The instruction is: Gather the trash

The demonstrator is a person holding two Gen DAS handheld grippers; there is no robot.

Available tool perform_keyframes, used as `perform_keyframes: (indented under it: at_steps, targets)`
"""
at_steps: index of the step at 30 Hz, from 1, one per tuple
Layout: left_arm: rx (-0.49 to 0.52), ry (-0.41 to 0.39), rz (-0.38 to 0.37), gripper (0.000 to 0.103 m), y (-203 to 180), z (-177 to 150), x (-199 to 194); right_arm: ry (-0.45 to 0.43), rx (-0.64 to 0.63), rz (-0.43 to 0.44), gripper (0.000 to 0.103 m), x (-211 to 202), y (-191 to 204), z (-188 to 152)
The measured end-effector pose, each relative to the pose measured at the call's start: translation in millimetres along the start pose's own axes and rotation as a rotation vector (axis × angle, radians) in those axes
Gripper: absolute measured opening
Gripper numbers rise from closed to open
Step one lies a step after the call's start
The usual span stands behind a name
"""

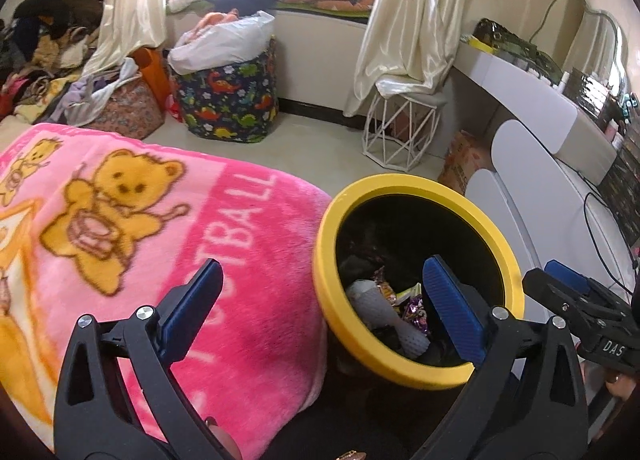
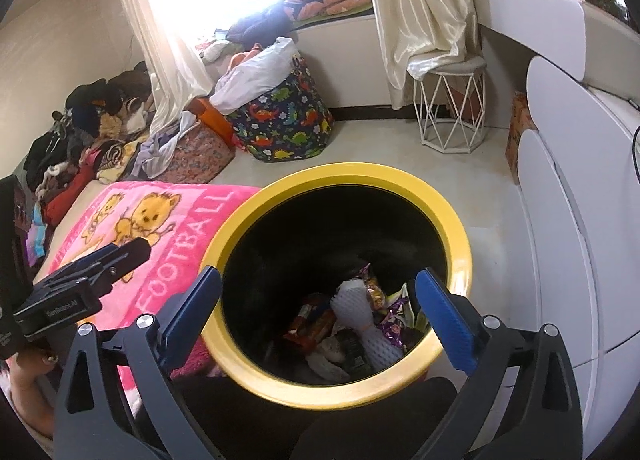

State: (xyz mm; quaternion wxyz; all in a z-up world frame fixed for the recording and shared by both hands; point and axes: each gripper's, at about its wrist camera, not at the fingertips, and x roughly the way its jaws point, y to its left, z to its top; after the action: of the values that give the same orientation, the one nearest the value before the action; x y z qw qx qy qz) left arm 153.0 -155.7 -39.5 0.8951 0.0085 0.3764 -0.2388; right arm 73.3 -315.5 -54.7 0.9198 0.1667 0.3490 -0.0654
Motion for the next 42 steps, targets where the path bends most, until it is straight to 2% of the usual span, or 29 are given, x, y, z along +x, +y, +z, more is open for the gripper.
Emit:
perform_keyframes:
  at_steps: [10, 21, 34, 42]
  targets:
    - [-0.035, -0.066, 0.062, 0.092, 25.5, -17.2, -42.5, -0.068, -0.07, 0.016, 0.096, -17.9, 33.7, -13.3]
    - [-0.104, -0.158, 0.154, 0.092, 56.7, -49.3, -88.1, -0.204, -0.143, 0.06, 0.097, -43.1, 62.7, -32.8]
    - [-0.047, -0.315, 0.206, 0.092, 51.2, -75.9, -128.9, -0.425, -0.201, 0.02, 0.097, -72.1, 81.4, -60.7]
    - [-0.025, -0.35, 0.214, 0.092, 45.3, -85.0, -131.7, -0.498, -0.229, -0.004, 0.097, -77.1, 86.2, -75.3]
